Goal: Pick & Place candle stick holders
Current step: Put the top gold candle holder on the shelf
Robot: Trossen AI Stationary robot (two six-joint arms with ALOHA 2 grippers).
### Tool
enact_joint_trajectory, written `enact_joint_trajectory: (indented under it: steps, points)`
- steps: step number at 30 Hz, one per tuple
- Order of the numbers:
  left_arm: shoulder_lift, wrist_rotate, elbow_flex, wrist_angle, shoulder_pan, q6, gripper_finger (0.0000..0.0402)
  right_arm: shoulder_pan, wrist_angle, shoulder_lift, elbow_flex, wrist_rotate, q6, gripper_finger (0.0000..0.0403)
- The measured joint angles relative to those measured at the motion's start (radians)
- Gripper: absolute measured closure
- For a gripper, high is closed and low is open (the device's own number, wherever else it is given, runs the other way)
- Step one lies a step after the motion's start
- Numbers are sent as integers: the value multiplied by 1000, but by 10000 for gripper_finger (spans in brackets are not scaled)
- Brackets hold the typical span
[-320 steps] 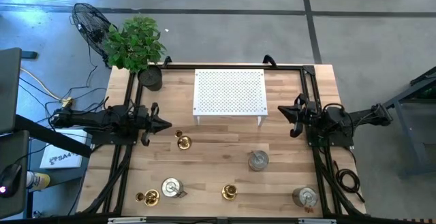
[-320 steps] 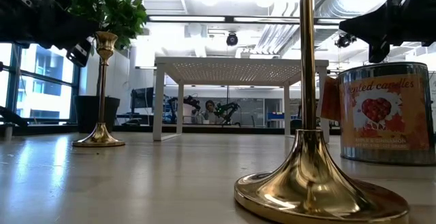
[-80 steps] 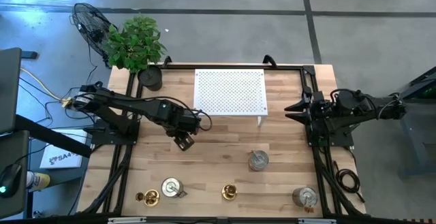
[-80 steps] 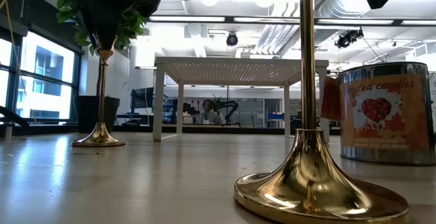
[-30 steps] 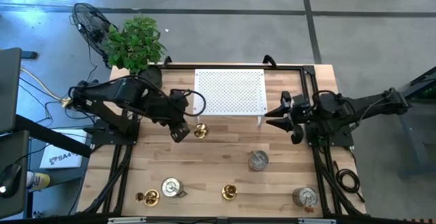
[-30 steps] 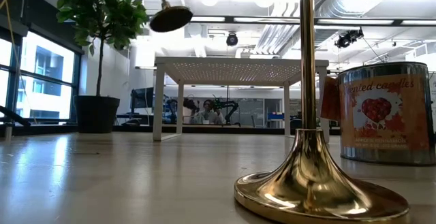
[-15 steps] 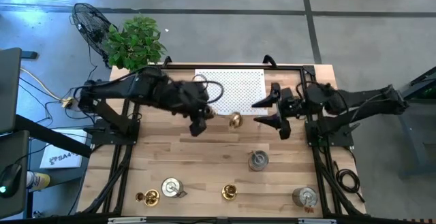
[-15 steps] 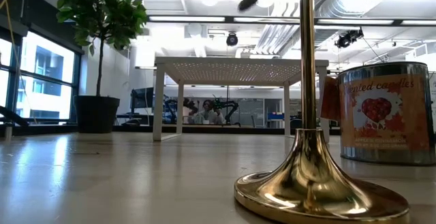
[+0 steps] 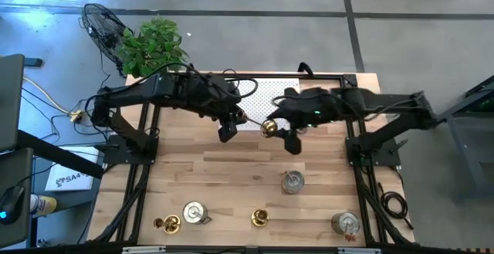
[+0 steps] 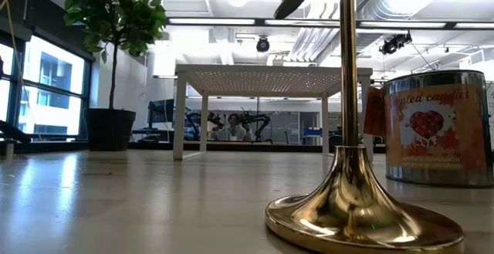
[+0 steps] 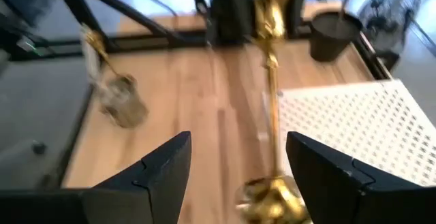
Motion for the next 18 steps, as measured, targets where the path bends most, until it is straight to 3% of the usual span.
enact_joint_trajectory:
  steps: [5, 18]
  points:
    - [0, 8, 0, -3, 0, 10, 266, -22, -14, 73, 60, 6, -53, 167]
    - [7, 33, 0, 65, 0, 26, 264, -70, -5, 111, 65, -74, -57, 167]
